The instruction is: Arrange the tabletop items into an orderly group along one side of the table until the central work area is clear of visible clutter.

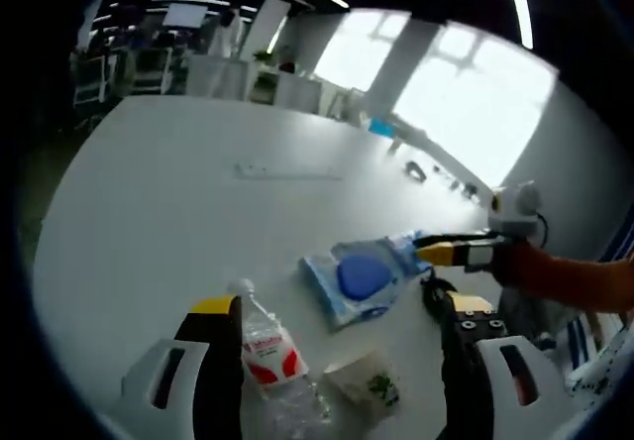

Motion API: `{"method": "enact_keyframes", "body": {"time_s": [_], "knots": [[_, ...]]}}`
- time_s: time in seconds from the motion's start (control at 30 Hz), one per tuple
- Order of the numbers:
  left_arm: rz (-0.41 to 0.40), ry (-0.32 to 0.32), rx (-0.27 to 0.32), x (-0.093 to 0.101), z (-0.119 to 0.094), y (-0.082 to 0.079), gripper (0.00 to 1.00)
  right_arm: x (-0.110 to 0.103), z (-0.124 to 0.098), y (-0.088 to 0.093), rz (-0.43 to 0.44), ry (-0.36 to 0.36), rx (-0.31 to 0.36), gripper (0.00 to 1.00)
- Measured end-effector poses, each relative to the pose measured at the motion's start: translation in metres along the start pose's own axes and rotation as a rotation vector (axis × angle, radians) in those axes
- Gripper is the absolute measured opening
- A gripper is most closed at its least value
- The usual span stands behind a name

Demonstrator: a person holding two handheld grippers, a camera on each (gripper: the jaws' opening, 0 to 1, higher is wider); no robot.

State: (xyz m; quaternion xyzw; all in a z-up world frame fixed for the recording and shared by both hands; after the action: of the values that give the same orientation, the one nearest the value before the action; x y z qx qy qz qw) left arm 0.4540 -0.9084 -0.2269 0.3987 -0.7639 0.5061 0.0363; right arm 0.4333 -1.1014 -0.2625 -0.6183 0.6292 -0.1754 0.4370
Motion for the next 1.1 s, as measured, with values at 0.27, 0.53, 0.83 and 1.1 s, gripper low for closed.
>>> {"method": "enact_keyframes", "body": {"time_s": [0.27,0.53,0.83,1.1], "knots": [[-0.009,0.016,0.023,-0.001,-0.024,0.004,0.8,-0.016,0.003,-0.005,-0.015,-0.021,0.002,0.48],[-0.003,0.017,0.041,-0.002,-0.043,0.003,0.79,-0.032,0.005,-0.012,-0.02,-0.044,0.011,0.5],[-0.004,0.015,0.047,-0.005,-0.061,0.01,0.78,-0.054,0.017,-0.022,-0.052,-0.081,0.007,0.52],[-0.026,0.0,0.05,-0.011,-0.077,0.02,0.77,-0.077,0.032,-0.022,-0.074,-0.127,-0.022,0.51]]}}
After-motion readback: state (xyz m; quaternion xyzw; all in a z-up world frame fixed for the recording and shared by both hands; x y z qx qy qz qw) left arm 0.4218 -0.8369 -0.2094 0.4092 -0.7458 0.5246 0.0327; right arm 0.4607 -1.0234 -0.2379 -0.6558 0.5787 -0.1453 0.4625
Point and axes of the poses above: the point that each gripper's makers call its tool centre point, and the gripper's own axes: z roughly forward along the fingers, x roughly to its right, y roughly out of its underside, the point moved 1 cm from there along -z, roughly backward along the fingers
